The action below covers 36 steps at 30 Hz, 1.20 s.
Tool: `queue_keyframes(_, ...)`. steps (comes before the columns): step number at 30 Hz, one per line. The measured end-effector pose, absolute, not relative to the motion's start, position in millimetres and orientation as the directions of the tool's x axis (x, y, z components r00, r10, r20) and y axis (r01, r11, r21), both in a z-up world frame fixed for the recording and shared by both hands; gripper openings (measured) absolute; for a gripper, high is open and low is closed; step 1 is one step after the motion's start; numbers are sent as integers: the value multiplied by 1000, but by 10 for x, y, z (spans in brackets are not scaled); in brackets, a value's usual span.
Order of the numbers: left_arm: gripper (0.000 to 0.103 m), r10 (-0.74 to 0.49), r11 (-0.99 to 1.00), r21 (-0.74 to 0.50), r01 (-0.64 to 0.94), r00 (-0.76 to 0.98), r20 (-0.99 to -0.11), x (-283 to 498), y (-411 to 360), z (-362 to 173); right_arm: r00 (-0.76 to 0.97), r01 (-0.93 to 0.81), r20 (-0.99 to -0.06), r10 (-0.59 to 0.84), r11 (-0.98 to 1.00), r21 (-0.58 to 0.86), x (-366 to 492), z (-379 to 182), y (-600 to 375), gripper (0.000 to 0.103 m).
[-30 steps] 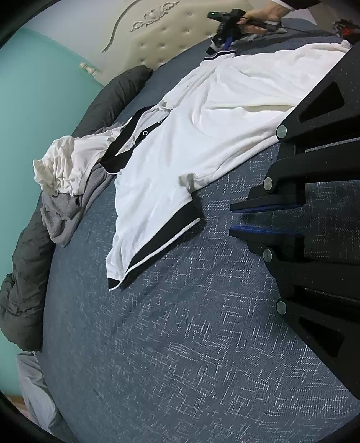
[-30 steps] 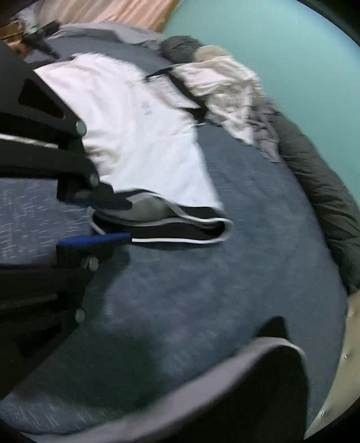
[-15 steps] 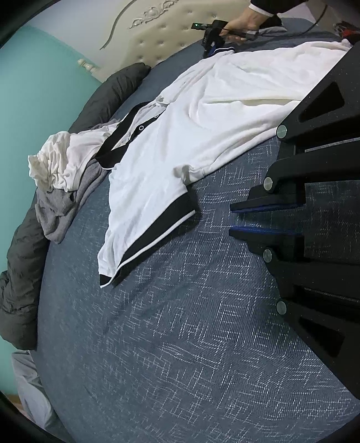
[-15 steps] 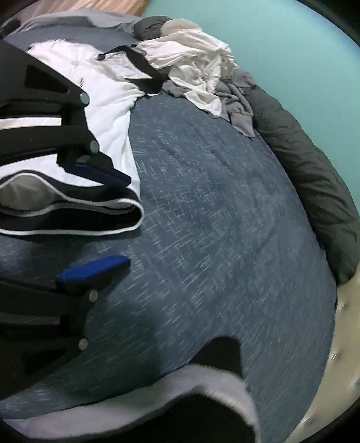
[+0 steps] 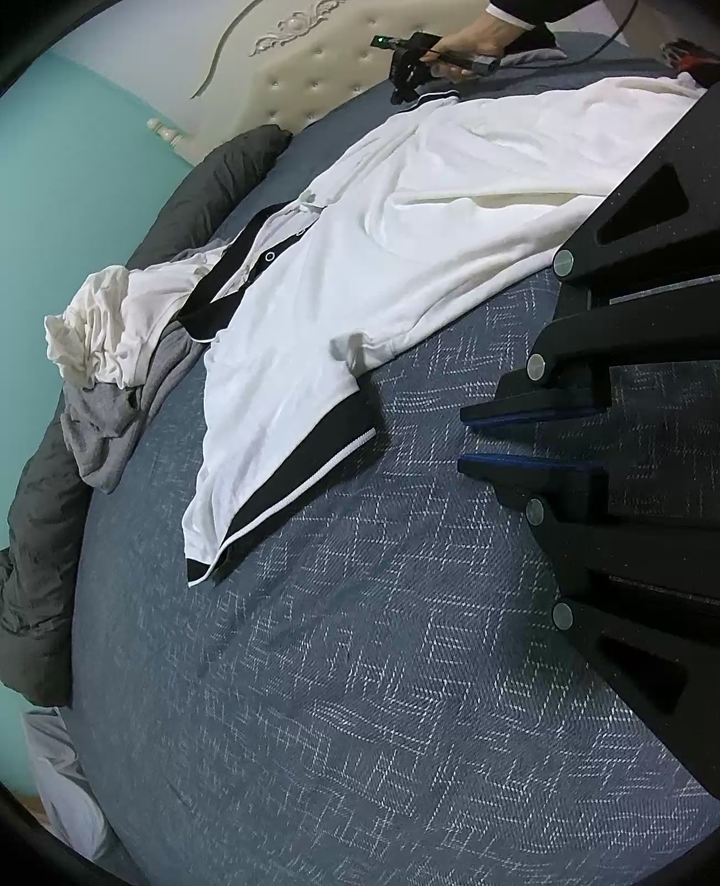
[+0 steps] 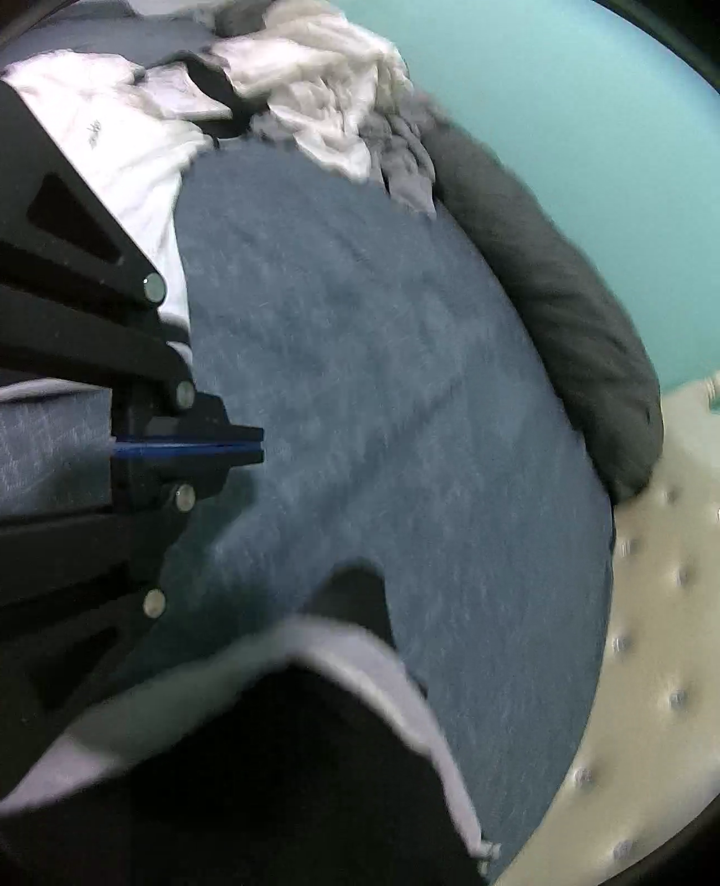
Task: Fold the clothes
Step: 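Lay the held sleeve flat on the bed and open the right gripper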
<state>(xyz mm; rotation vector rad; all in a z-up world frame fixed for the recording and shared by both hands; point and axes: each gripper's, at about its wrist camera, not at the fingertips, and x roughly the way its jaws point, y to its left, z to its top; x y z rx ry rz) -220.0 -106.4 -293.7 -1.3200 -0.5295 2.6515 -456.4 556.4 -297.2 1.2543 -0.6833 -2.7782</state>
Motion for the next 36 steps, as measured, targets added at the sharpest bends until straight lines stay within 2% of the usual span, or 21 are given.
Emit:
queue_keyframes(2, 11, 273, -929, -369, 36, -608, -746, -2204, -1060, -2936, -653, -127, -725, -220, -911, 391, -4582, -3019, 5464, 10)
queue_keyframes(3, 11, 273, -928, -370, 36, -608, -745, -2209, -1060, -2937, -646, -123, -731, -221, -915, 385, -4571, -3038, 5455, 35)
queue_keyframes(4, 11, 274, -928, -371, 37, -608, -745, -2213, -1061, -2939, -640, -123, -733, -228, -912, 391, -4563, -3067, 5445, 55)
queue_keyframes(8, 11, 273, -928, -371, 37, -609, -744, -2206, -1065, -2950, -613, -86, -742, -270, -912, 402, -4562, -3158, 5364, 55)
queue_keyframes(9, 11, 272, -928, -369, 37, -609, -745, -2208, -1062, -2954, -607, -71, -749, -267, -920, 386, -4551, -3148, 5331, 52)
queue_keyframes(10, 11, 272, -929, -369, 38, -608, -746, -2209, -1059, -2959, -598, -51, -756, -266, -929, 367, -4562, -3151, 5267, 38)
queue_keyframes(11, 11, 272, -929, -369, 38, -607, -747, -2210, -1056, -2963, -588, -30, -764, -265, -937, 348, -4576, -3157, 5198, 32)
queue_keyframes(13, 11, 271, -929, -369, 39, -607, -747, -2210, -1053, -2966, -584, -32, -774, -244, -946, 322, -4606, -3174, 5109, 12)
queue_keyframes(15, 11, 271, -929, -369, 39, -607, -747, -2207, -1053, -2963, -606, -36, -764, -222, -952, 305, -4585, -3132, 5101, 3)
queue_keyframes(16, 11, 271, -929, -369, 39, -607, -747, -2205, -1052, -2961, -625, -46, -755, -201, -955, 292, -4558, -3091, 5124, 2)
queue_keyframes(19, 11, 271, -929, -368, 39, -607, -747, -2203, -1051, -2960, -688, -113, -717, -112, -959, 258, -4465, -2958, 5247, 2)
queue_keyframes(23, 11, 270, -929, -368, 39, -607, -747, -2194, -1069, -2954, -684, -210, -729, -32, -948, 239, -4469, -2979, 5364, 2)
queue_keyframes(29, 11, 271, -927, -373, 42, -611, -743, -2165, -1102, -2942, -619, -233, -783, -57, -939, 253, -4620, -3168, 5299, 4)
queue_keyframes(32, 11, 272, -923, -382, 50, -619, -737, -2150, -1128, -2905, -626, -251, -779, -39, -936, 248, -4559, -3123, 5309, 22)
queue_keyframes(33, 12, 272, -921, -385, 52, -622, -734, -2145, -1137, -2892, -630, -257, -776, -24, -937, 237, -4520, -3096, 5316, 34)
queue_keyframes(36, 26, 274, -916, -397, 60, -630, -727, -2129, -1165, -2854, -655, -270, -754, -56, -914, 302, -4242, -3006, 5332, 40)
